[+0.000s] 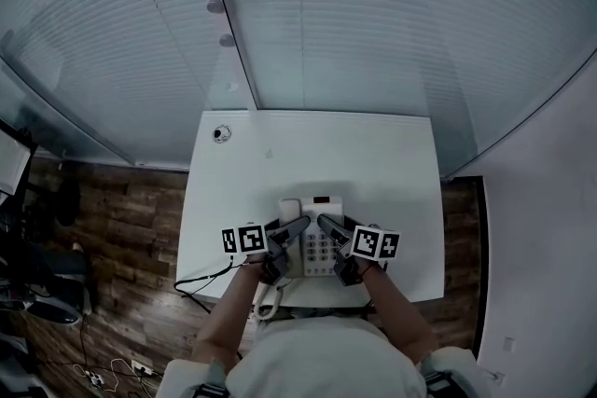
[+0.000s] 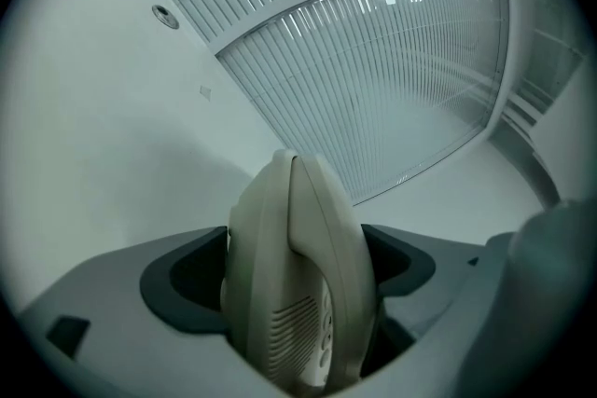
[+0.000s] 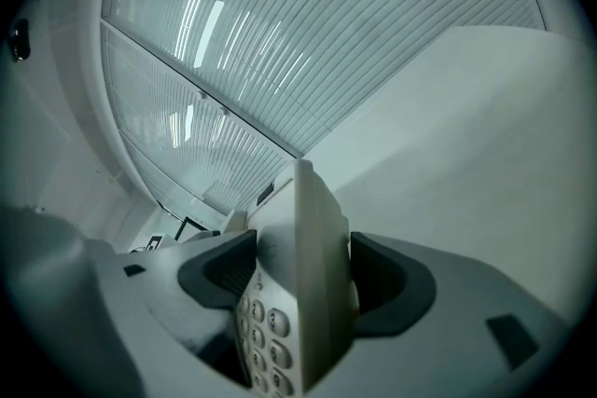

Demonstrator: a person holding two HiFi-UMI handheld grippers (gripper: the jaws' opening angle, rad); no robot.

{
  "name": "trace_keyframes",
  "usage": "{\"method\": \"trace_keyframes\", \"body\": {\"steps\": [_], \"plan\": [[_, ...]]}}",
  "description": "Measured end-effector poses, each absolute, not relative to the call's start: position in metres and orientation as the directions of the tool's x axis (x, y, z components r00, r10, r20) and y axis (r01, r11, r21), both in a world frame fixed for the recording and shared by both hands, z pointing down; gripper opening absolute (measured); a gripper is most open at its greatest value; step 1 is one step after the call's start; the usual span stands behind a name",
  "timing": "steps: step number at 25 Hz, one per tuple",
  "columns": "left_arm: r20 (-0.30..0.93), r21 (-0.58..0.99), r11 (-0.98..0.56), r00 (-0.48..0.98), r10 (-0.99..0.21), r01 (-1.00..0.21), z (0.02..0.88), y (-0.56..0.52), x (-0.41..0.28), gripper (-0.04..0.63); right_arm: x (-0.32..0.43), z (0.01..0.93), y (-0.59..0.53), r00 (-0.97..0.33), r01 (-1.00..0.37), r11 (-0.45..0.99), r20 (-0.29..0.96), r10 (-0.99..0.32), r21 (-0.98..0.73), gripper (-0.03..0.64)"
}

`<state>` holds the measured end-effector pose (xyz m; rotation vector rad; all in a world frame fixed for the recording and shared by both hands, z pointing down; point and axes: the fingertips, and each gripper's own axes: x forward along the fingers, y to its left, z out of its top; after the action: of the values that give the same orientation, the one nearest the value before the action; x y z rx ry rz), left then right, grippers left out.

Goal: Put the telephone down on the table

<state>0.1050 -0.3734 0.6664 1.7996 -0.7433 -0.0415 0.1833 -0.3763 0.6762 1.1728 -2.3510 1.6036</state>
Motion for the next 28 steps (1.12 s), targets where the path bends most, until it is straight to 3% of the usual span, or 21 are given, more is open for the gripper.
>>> {"method": "trace_keyframes", "body": {"steps": [28], "plan": [[0.391, 0.851, -0.133, 0.782, -0.485, -0.509, 0.689, -0.381, 0.110, 0.428, 0.187, 0.698, -0.382, -0.691, -0.617, 0.104, 0.474, -0.546, -0.781, 0.318]]}}
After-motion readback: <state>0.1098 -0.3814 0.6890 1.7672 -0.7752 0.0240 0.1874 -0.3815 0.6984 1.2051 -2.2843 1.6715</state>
